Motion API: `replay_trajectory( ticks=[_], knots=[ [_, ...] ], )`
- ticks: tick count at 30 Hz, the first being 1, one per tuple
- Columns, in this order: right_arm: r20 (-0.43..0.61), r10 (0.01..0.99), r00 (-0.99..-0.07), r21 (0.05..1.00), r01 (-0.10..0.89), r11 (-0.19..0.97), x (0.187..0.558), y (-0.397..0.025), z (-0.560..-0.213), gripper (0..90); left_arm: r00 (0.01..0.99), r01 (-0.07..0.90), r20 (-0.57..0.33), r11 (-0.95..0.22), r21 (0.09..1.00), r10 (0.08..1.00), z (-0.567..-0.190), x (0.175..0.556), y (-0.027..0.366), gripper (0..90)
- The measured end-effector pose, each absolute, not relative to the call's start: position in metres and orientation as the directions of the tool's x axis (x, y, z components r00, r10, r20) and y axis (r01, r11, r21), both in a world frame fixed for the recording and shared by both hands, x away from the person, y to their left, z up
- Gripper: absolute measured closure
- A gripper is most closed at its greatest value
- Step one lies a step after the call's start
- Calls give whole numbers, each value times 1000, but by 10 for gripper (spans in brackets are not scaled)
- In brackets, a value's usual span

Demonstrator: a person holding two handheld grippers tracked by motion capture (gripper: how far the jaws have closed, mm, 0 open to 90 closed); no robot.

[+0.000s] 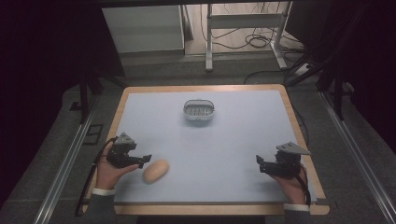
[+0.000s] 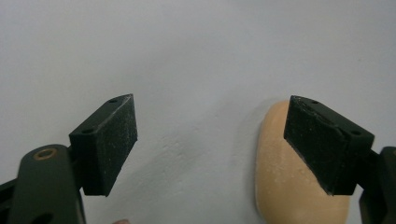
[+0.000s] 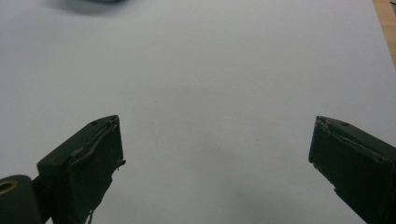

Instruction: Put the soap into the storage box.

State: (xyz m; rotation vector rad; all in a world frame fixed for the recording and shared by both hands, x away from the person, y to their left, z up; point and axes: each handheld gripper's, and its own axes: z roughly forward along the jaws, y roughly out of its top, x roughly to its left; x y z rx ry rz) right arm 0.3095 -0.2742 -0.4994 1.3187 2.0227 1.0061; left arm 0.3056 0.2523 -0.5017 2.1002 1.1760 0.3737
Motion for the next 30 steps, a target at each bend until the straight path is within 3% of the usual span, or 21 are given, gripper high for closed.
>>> replay_trajectory(
  ticks=[13,19,30],
  knots=[
    [-4,892,-453,797,537,276,315,-267,-508,43,561,642,-45,-400,655,827,-508,307,251,171],
    [35,894,-447,819,525,230,309,-270,-506,55,552,648,-41,-397,650,833,-508,309,253,171],
    [9,903,-430,823,515,237,306,-277,-504,57,543,652,-34,-397,646,839,-500,308,250,165]
  ],
)
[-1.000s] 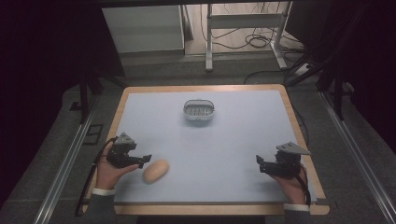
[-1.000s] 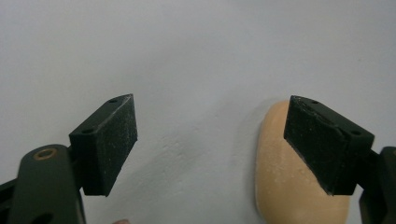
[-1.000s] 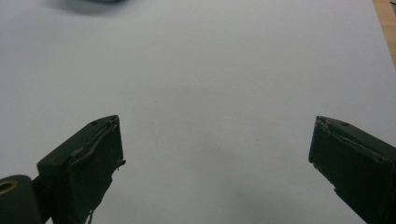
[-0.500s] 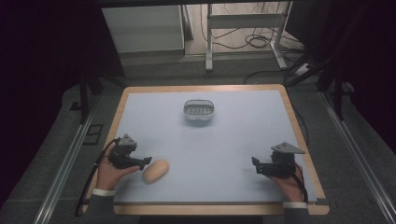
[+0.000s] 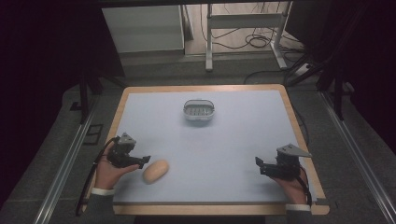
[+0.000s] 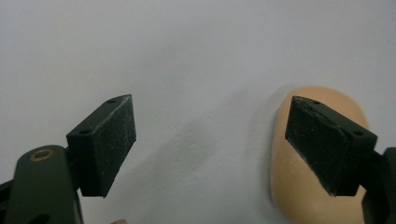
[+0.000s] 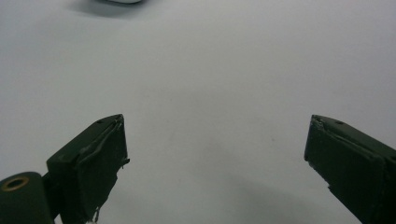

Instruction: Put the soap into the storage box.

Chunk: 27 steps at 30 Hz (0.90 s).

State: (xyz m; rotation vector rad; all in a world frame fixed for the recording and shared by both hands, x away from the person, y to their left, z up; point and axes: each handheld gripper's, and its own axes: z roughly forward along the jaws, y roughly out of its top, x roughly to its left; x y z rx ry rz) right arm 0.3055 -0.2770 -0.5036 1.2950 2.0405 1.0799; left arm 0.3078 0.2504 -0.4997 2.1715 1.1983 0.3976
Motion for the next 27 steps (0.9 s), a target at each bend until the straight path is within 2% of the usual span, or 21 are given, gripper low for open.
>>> replay_trajectory(
  ticks=[4,12,27],
  knots=[
    [5,906,-424,827,512,235,303,-281,-502,60,554,666,-19,-429,611,832,-493,310,248,163],
    [-6,906,-423,824,512,244,300,-278,-501,77,607,638,-10,-479,603,795,-475,305,241,162],
    [-38,903,-429,820,503,274,299,-270,-501,79,648,634,-5,-536,556,761,-477,300,230,171]
  ],
)
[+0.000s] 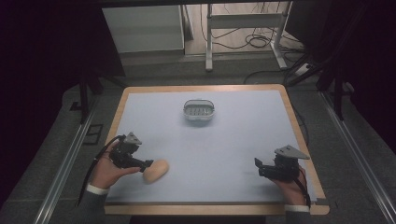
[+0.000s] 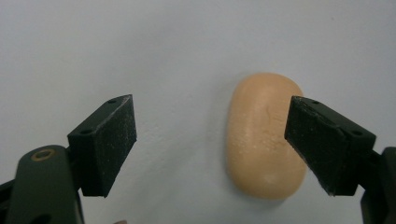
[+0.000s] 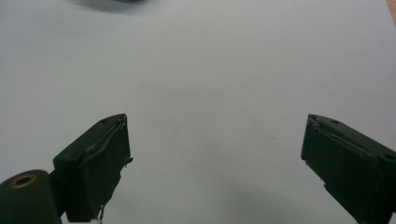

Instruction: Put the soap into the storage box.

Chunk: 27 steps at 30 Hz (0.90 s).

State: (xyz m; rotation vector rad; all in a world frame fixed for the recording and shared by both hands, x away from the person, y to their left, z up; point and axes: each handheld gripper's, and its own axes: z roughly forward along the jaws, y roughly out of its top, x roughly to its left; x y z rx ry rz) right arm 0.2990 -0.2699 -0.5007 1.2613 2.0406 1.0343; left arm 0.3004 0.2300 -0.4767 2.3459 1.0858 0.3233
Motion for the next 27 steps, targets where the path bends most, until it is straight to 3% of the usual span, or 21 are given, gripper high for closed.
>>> replay_trajectory(
  ticks=[27],
  knots=[
    [-49,907,-418,817,505,277,296,-274,-502,79,702,647,-16,-629,432,712,-503,297,191,195]
  ],
)
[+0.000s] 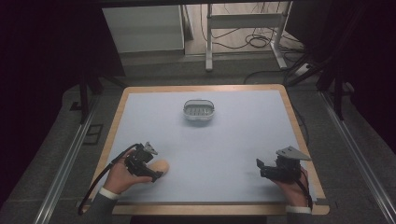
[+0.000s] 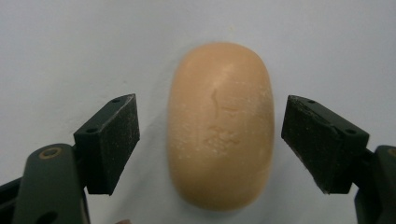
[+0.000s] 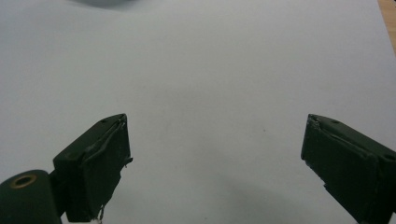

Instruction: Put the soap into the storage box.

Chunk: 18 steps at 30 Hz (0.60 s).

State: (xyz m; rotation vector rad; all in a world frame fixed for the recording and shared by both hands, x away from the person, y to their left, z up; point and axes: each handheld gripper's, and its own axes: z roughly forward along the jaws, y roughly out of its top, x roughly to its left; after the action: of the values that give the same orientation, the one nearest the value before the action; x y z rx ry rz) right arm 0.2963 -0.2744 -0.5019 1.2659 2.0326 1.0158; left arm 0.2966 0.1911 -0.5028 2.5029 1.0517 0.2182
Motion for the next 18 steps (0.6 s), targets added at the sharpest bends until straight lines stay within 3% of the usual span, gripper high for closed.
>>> replay_trajectory(
  ticks=[18],
  knots=[
    [-51,912,-408,812,515,275,297,-275,-504,79,711,648,-1,-655,388,703,-516,297,184,298]
  ],
)
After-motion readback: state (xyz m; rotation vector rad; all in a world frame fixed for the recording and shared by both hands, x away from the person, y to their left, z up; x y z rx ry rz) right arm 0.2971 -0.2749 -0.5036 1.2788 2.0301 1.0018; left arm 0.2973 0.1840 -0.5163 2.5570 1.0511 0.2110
